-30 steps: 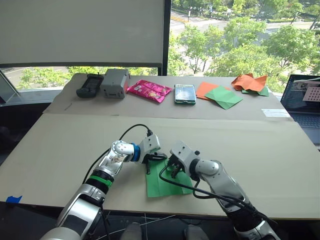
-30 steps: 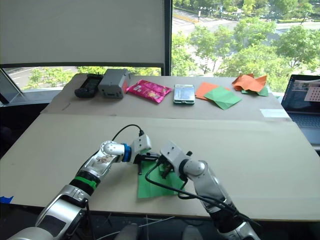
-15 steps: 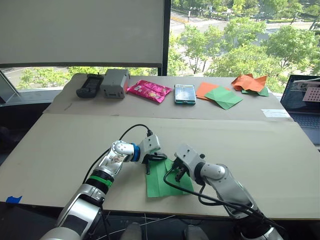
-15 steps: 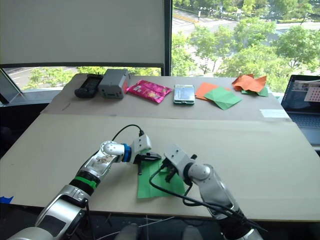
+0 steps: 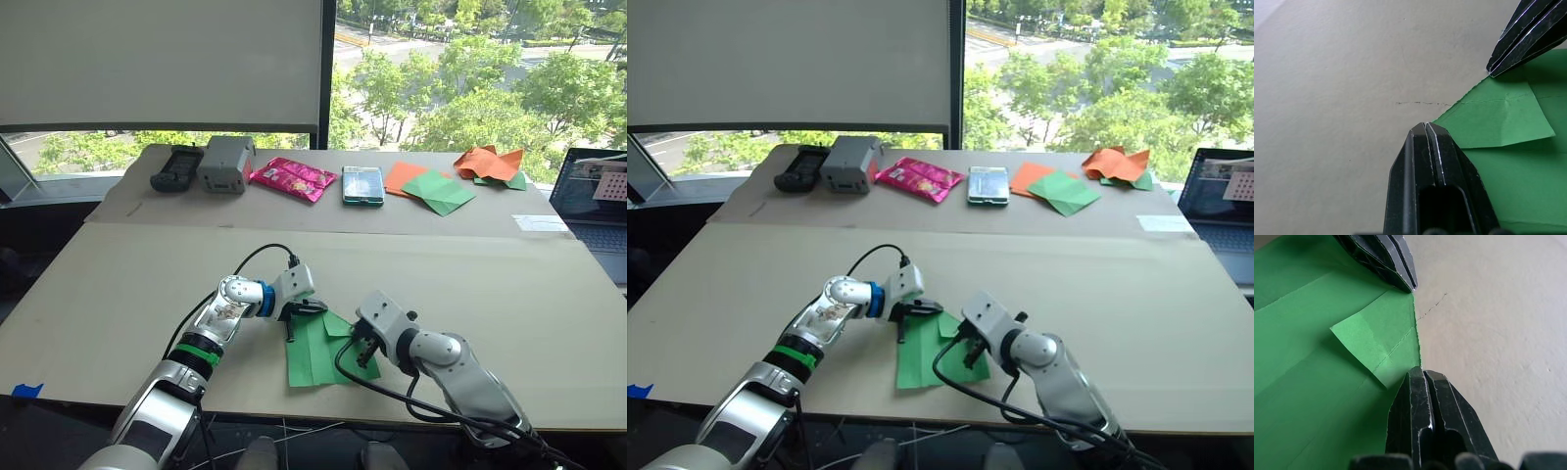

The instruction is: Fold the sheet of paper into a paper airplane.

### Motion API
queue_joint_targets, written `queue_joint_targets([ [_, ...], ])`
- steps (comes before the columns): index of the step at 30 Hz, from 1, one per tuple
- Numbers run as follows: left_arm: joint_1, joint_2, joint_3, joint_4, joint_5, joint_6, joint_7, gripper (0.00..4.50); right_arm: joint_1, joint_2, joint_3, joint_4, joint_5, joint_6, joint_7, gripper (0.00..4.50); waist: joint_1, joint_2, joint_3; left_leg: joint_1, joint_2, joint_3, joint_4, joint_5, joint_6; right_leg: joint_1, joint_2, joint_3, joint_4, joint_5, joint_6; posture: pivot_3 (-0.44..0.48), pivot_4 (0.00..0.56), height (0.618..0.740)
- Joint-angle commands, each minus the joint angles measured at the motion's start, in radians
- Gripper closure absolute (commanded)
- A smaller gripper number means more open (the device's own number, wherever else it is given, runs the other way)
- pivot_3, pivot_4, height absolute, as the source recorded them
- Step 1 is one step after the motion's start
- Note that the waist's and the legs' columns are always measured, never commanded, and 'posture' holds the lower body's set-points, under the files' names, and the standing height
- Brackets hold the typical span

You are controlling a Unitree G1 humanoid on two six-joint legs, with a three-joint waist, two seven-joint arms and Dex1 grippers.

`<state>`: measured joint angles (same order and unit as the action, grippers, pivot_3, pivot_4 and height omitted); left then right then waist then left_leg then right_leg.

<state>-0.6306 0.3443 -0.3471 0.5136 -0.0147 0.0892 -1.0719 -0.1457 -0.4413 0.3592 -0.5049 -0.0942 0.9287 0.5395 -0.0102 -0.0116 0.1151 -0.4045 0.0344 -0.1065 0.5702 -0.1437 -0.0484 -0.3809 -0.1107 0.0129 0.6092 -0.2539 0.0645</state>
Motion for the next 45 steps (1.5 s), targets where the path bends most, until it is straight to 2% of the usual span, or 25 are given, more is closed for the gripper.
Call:
queue_joint_targets([
  [1,0.015,0.012,-0.025,0.034,0.042,0.012,-0.006,4.50,0.072,-0.041,0.008,0.040,0.015,0.086,0.002,4.47,0.001,-0.001,0.000,0.000,0.000,0.000,0.000,0.000,0.000,0.000,0.000,0.000,0.000,0.000,0.000,0.000,0.150,0.720],
  [15,0.007,0.010,-0.030,0.054,0.045,-0.003,-0.008,4.50,0.122,-0.082,-0.030,-0.043,0.055,0.129,-0.026,4.47,0.004,-0.004,-0.001,0.000,0.000,0.000,0.000,-0.001,-0.002,0.000,-0.002,-0.001,-0.002,-0.001,0.001,0.000,0.150,0.720],
  [17,0.005,0.009,-0.029,0.056,0.045,-0.006,-0.008,4.50,0.109,-0.062,-0.067,-0.064,0.076,0.117,-0.028,4.47,0.004,-0.004,-0.001,-0.001,0.000,0.000,0.000,-0.001,-0.002,0.000,-0.002,-0.001,-0.002,-0.001,0.001,0.000,0.150,0.720],
  [20,0.002,0.009,-0.029,0.062,0.046,-0.012,-0.008,4.50,0.029,0.034,-0.180,-0.152,0.186,0.065,-0.006,4.47,0.002,-0.005,0.002,-0.001,0.000,0.000,0.000,-0.001,-0.002,0.000,-0.002,-0.002,-0.002,-0.001,0.001,0.000,0.150,0.720],
  [24,-0.002,0.008,-0.028,0.069,0.048,-0.017,-0.011,4.50,-0.033,0.096,-0.220,-0.179,0.261,0.046,0.000,4.47,-0.003,0.001,0.006,-0.004,0.000,0.000,-0.001,-0.001,-0.002,-0.004,-0.002,-0.002,-0.002,-0.001,0.001,0.000,0.150,0.720],
  [29,-0.003,0.008,-0.025,0.059,0.047,-0.013,-0.014,4.50,-0.087,0.093,-0.053,-0.077,0.199,0.014,-0.039,4.47,-0.003,0.001,0.006,-0.003,0.000,0.000,-0.001,-0.001,-0.002,-0.004,-0.001,-0.002,-0.001,-0.001,0.001,0.000,0.150,0.720],
  [34,-0.003,0.017,-0.018,0.046,0.045,-0.007,-0.014,4.50,-0.129,0.092,-0.005,0.056,0.151,0.039,-0.100,4.47,-0.003,0.001,0.006,-0.004,0.000,0.000,-0.001,-0.001,-0.002,-0.004,-0.001,-0.002,-0.001,-0.001,0.001,0.000,0.150,0.720],
  [38,0.015,0.042,-0.007,-0.001,0.044,-0.003,-0.008,4.50,-0.124,0.060,0.032,0.093,0.149,0.060,-0.081,4.47,-0.005,0.001,0.006,-0.004,0.000,0.000,-0.001,-0.001,-0.002,-0.004,-0.001,-0.001,0.000,-0.001,0.001,0.000,0.150,0.720],
  [45,0.084,0.128,0.199,-0.251,-0.122,0.238,0.043,4.50,-0.120,0.053,0.062,0.104,0.152,0.067,-0.076,4.47,-0.015,0.001,0.008,-0.002,0.000,0.000,-0.006,-0.001,-0.001,-0.006,0.000,-0.001,0.001,-0.001,0.001,0.000,0.150,0.720],
])
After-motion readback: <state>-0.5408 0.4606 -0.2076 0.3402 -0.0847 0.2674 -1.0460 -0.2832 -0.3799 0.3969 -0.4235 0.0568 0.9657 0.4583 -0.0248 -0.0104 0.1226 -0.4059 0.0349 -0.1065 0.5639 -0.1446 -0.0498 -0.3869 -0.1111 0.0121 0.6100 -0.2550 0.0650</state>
